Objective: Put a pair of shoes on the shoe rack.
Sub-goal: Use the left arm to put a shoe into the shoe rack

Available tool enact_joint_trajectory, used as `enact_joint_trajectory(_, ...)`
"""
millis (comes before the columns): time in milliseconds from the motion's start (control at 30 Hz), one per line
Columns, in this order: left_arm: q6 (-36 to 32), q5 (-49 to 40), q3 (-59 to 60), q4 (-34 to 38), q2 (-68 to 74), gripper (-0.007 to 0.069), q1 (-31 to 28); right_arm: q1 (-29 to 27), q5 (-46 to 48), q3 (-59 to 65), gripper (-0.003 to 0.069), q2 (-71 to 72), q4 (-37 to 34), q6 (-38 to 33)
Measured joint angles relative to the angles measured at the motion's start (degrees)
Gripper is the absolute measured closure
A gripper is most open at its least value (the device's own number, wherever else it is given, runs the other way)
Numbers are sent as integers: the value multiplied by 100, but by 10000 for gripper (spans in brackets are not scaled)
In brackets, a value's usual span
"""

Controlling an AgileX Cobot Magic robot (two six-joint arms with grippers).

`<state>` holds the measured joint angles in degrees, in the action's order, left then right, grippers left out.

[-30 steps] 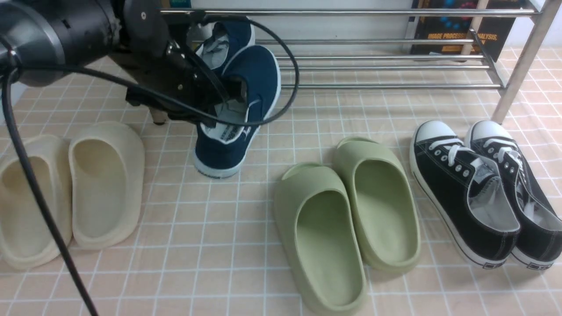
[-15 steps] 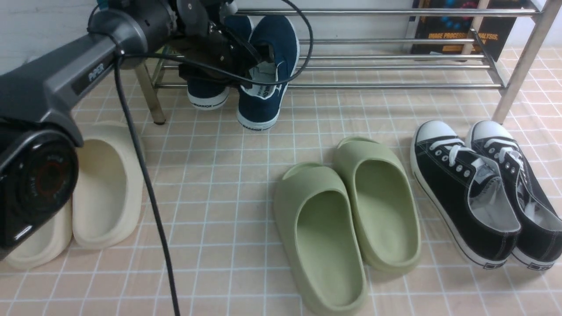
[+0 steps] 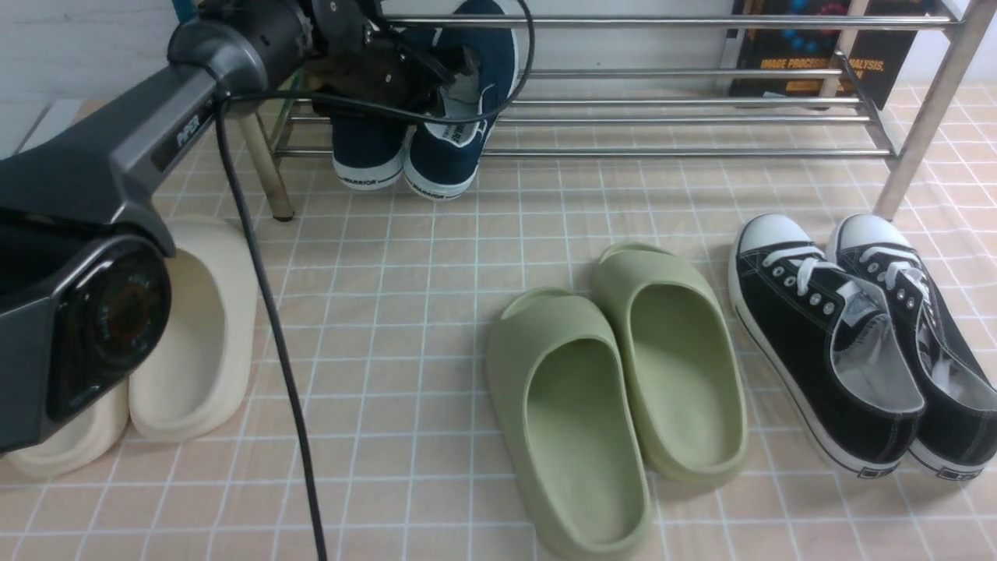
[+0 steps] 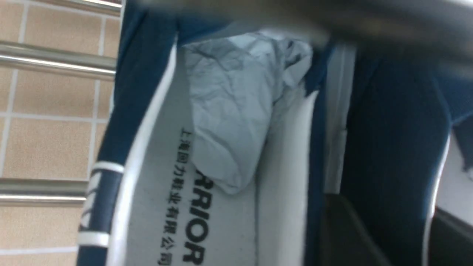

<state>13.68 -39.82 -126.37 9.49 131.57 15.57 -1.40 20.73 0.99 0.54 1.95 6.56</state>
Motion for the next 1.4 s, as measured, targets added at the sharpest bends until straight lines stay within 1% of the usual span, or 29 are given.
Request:
enact_joint_trajectory(33, 0, -305, -129, -12, -88, 265, -11, 0, 0, 0, 420, 0, 0, 0)
enact_joint_trajectory(67, 0, -346, -144, -11, -100, 259, -11, 0, 0, 0, 420, 0, 0, 0)
enact_joint_trajectory(100, -28, -516, -218, -35, -165, 236, -25, 0, 0, 0, 420, 0, 0, 0)
enact_joint_trajectory(133, -186, -943, -395, -170, -380, 199, -43, 0, 0, 0, 420, 0, 0, 0)
enact_joint_trajectory(167, -233, -988, -426, -192, -405, 197, -53, 0, 0, 0, 420, 0, 0, 0)
enact_joint_trajectory(233, -444, -1375, -527, -294, -639, 188, -63, 0, 0, 0, 420, 0, 0, 0)
enact_joint_trajectory(267, -667, -1722, -585, -369, -848, 191, -69, 0, 0, 0, 420, 0, 0, 0)
enact_joint_trajectory(367, -966, -2401, -630, -531, -1104, 228, -69, 0, 0, 0, 420, 0, 0, 0)
enact_joint_trajectory(467, -1114, -2989, -628, -565, -1146, 304, -62, 0, 0, 0, 420, 0, 0, 0)
enact_joint_trajectory(500, -1186, -3081, -545, -563, -1110, 349, -41, 0, 0, 0, 420, 0, 0, 0)
enact_joint_trajectory(533, -1242, -3091, -427, -563, -1080, 390, -23, 0, 0, 0, 420, 0, 0, 0)
enact_joint_trajectory(567, -1242, -3091, -397, -563, -1073, 398, -23, 0, 0, 0, 420, 0, 0, 0)
enact_joint_trajectory(600, -1304, -3091, -151, -557, -1000, 454, 30, 0, 0, 0, 420, 0, 0, 0)
enact_joint_trajectory(667, -1368, -3062, 210, -519, -836, 525, 95, 0, 0, 0, 420, 0, 0, 0)
enact_joint_trajectory(767, -1302, -2558, 604, -381, -530, 603, 179, 0, 0, 0, 420, 0, 0, 0)
enact_joint_trajectory(800, -1293, -2470, 615, -369, -500, 608, 187, 0, 0, 0, 420, 0, 0, 0)
enact_joint_trajectory(933, -1175, -1470, 657, -215, -367, 622, 206, 0, 0, 0, 419, 0, -5, 0)
enact_joint_trajectory(1033, -1088, -1253, 657, -159, -367, 622, 206, 0, 0, 0, 419, 0, -12, 0)
enact_joint_trajectory(1100, -855, -955, 657, -105, -361, 622, 206, 0, 0, 0, 419, 0, -12, 0)
enact_joint_trajectory(1233, -621, -685, 657, -81, -361, 622, 206, 0, 0, 0, 419, 0, -12, 0)
enact_joint_trajectory(1400, -621, -781, 560, -88, -361, 622, 206, 0, 0, 0, 419, 0, -12, 0)
